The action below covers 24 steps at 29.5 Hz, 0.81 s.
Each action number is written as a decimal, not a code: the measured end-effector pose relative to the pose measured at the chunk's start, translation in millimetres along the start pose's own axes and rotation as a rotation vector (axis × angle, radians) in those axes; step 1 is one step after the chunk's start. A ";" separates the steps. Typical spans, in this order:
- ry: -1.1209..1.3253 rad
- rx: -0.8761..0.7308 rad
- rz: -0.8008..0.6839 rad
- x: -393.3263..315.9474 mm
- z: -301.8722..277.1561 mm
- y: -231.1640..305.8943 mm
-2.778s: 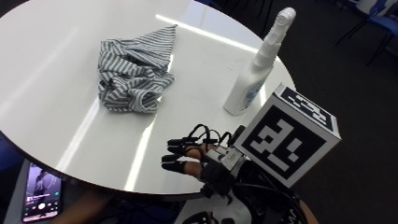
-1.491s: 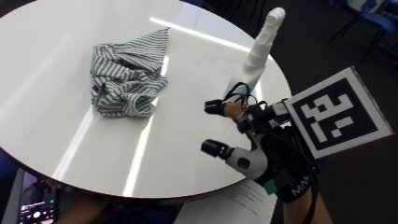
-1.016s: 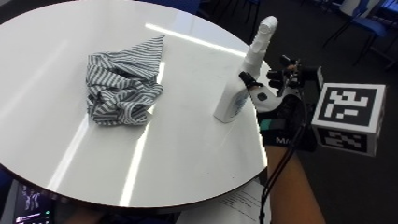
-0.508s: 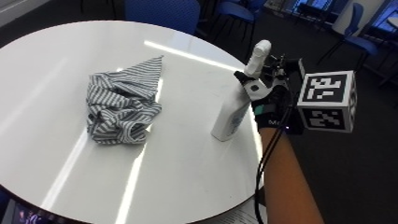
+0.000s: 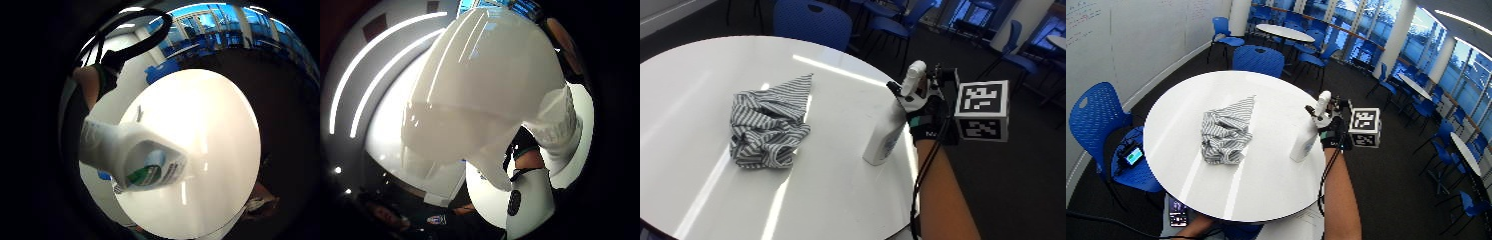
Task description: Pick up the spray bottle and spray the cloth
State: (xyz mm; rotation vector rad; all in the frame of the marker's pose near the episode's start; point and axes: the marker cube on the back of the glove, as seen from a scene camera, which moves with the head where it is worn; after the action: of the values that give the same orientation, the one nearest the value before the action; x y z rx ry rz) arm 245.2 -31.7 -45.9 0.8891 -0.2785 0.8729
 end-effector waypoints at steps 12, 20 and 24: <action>-0.261 -0.072 0.015 4.5 7.9 -6.5; -0.300 -0.067 0.012 -2.4 6.3 -10.8; -0.323 -0.054 0.006 -6.8 6.2 -12.3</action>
State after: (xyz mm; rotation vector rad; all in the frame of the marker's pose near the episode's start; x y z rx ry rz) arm 251.1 -44.2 -52.6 0.9786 -0.5824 0.7214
